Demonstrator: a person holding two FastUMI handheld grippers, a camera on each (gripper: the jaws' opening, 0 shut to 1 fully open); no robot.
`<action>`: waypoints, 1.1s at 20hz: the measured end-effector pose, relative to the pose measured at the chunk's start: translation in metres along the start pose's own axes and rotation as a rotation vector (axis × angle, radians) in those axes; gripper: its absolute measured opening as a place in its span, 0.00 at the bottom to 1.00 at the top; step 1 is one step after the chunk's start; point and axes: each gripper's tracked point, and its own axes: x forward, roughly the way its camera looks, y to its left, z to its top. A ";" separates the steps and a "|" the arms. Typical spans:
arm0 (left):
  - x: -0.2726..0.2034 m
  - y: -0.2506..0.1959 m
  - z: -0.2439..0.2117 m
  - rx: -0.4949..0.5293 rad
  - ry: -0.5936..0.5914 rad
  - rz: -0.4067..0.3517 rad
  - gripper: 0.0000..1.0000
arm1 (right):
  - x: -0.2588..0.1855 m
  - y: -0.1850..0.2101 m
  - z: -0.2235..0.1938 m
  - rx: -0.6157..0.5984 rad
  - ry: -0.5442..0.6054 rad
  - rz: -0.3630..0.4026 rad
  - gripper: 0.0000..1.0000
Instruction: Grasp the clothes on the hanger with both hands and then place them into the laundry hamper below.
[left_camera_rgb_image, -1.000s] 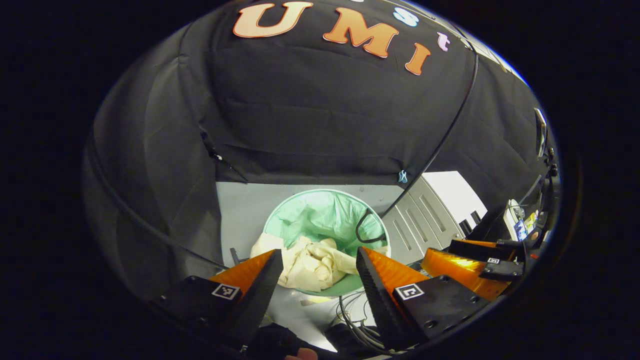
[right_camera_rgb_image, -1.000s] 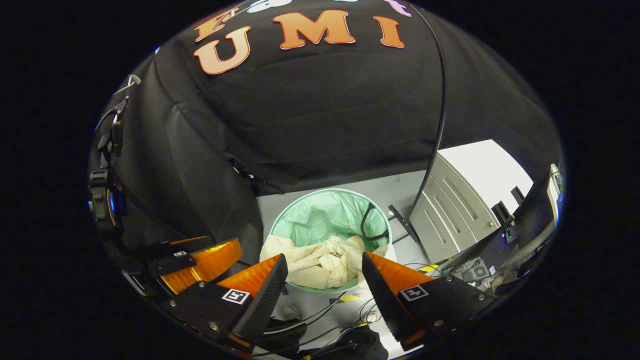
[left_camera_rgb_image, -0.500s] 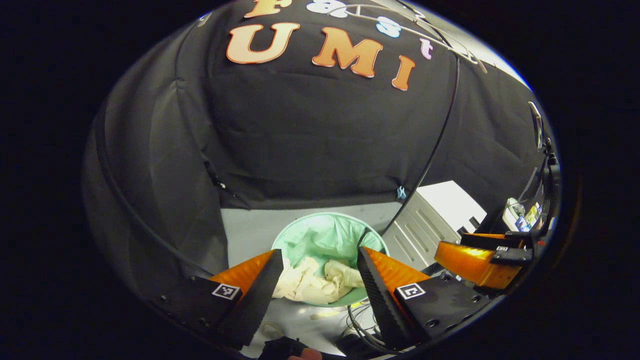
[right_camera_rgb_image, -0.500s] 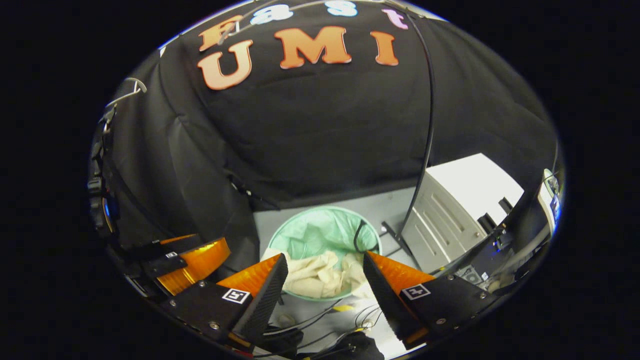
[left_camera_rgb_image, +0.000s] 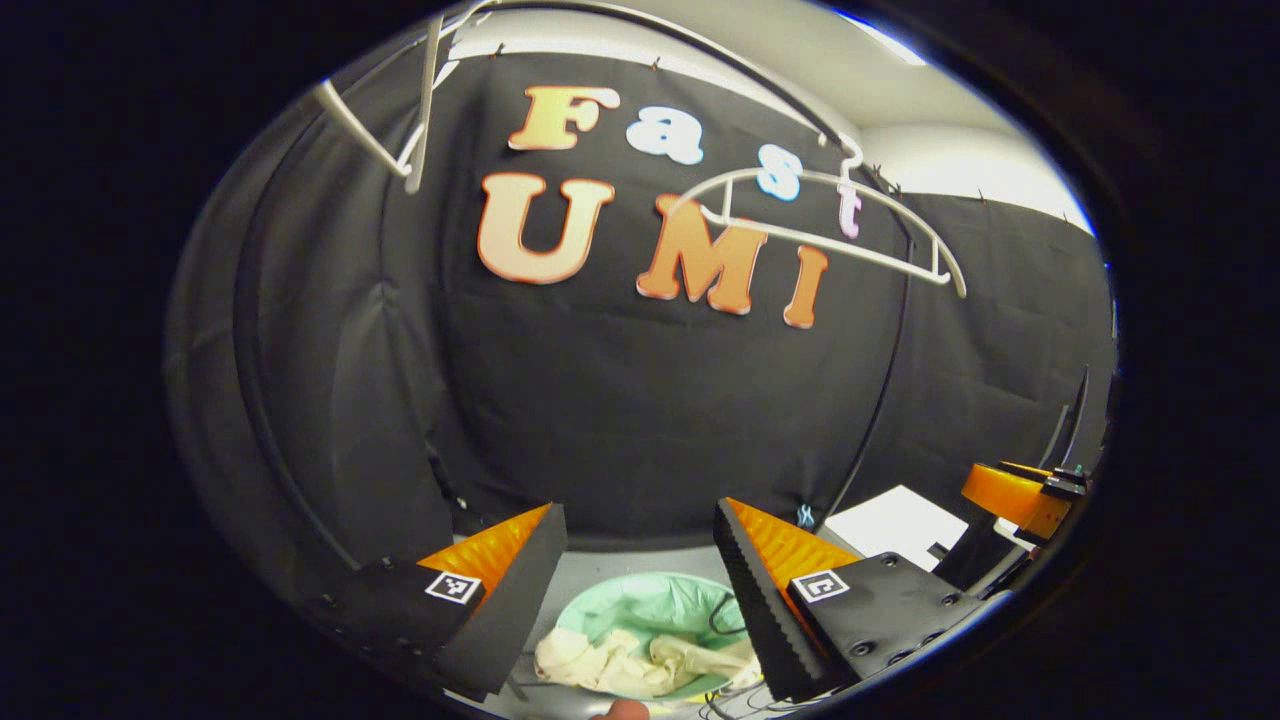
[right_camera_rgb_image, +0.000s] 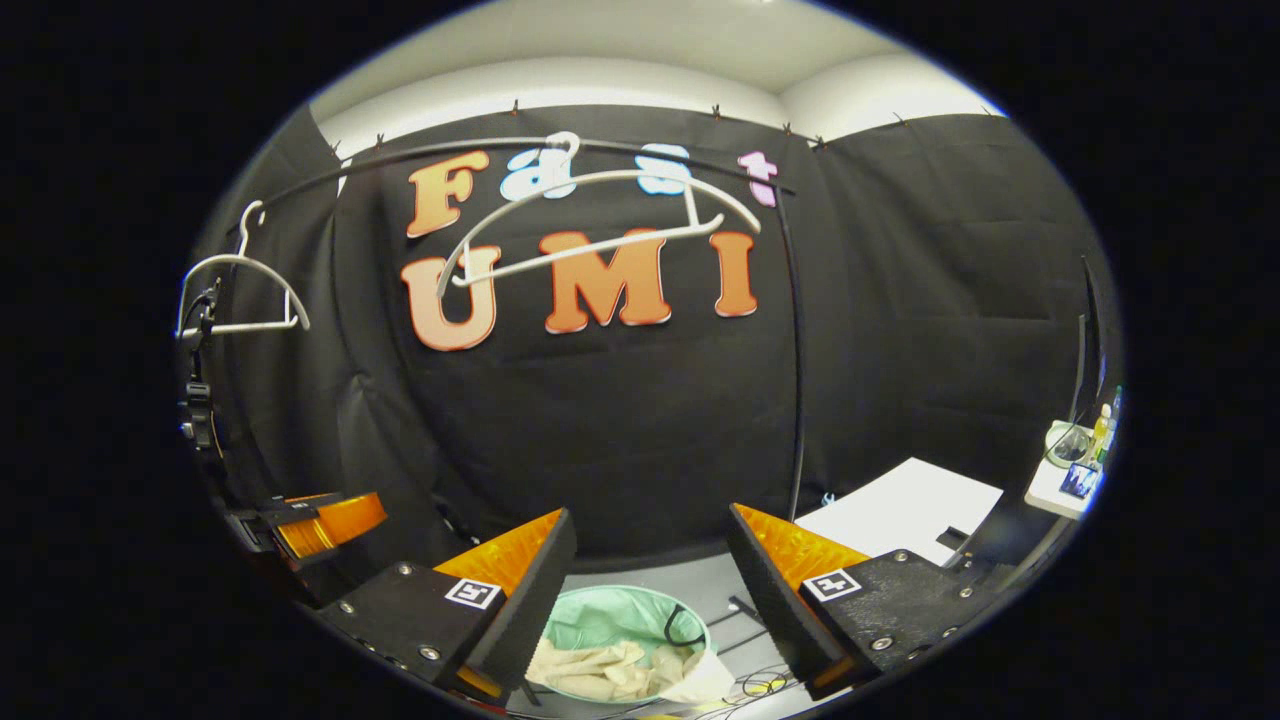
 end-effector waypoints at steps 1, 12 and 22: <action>-0.001 0.002 0.015 -0.003 -0.036 0.003 1.00 | -0.003 -0.003 0.013 0.001 -0.028 -0.005 0.94; -0.039 0.012 0.128 -0.008 -0.337 0.007 0.94 | -0.032 -0.043 0.130 -0.032 -0.302 -0.045 0.94; -0.044 0.008 0.150 -0.028 -0.396 -0.007 0.94 | -0.032 -0.027 0.147 -0.056 -0.379 -0.013 0.94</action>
